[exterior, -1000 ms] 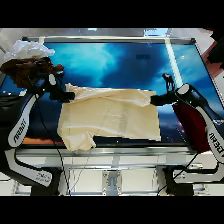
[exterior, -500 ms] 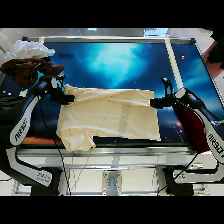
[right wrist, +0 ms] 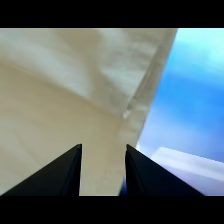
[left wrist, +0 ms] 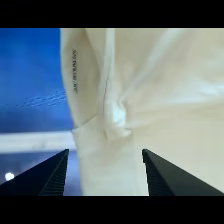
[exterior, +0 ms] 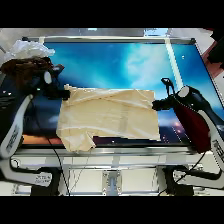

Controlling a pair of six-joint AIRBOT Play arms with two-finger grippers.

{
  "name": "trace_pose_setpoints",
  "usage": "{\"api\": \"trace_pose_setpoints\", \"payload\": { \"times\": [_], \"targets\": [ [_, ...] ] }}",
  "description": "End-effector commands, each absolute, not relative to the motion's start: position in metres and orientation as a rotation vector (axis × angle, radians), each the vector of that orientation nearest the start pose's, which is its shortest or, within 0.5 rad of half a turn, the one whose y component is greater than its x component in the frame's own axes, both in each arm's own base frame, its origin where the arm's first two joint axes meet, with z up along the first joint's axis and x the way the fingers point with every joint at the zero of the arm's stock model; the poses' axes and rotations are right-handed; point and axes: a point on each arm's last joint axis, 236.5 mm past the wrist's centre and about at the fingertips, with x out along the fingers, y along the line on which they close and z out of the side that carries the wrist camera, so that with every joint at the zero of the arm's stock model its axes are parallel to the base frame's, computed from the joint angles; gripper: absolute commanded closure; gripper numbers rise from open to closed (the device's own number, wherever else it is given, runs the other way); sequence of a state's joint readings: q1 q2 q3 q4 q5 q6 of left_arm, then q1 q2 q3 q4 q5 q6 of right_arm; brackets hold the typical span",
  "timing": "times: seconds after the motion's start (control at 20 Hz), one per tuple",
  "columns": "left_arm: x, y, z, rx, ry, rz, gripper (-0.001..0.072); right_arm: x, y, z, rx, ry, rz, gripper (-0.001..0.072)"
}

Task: Fold the shirts.

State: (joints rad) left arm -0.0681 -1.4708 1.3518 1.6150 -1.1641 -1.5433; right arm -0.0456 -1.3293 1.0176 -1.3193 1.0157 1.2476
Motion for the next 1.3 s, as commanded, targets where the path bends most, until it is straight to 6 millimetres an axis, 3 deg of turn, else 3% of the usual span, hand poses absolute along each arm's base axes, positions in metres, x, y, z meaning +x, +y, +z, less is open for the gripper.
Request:
{"api": "trace_pose_setpoints", "payload": {
  "times": [0.0,0.05,0.1,0.15,0.3,0.4,0.5,0.8,1.25],
  "targets": [
    [0.399,-0.016,0.08,0.131,1.134,-0.064,0.0175,0.363,-0.019,0.006,-0.129,1.228,0.088,0.0356],
    [0.377,-0.014,0.091,0.119,1.109,-0.06,0.0175,0.362,-0.026,0.022,-0.101,1.182,0.066,0.0356],
    [0.35,-0.011,0.088,0.094,1.11,-0.045,0.0175,0.36,-0.032,0.034,-0.06,1.149,0.049,0.0356],
    [0.321,-0.011,0.075,0.056,1.135,-0.032,0.0175,0.359,-0.036,0.043,-0.006,1.117,0.037,0.0357],
    [0.221,-0.029,0.009,-0.174,1.295,0.018,0.0175,0.359,-0.033,0.058,0.112,1.057,0.074,0.0357],
    [0.181,-0.049,-0.02,-0.36,1.348,0.04,0.0175,0.362,-0.027,0.062,0.139,1.038,0.107,0.0357],
    [0.156,-0.069,-0.037,-0.488,1.407,0.026,0.0176,0.364,-0.021,0.064,0.152,1.026,0.128,0.0357],
    [0.122,-0.085,-0.07,-0.6,1.548,0.054,0.0175,0.366,-0.012,0.068,0.155,1.006,0.172,0.0357],
    [0.158,-0.078,-0.106,-0.656,1.425,0.12,0.0179,0.371,0.004,0.076,0.208,0.975,0.228,0.0357]
  ]
}}
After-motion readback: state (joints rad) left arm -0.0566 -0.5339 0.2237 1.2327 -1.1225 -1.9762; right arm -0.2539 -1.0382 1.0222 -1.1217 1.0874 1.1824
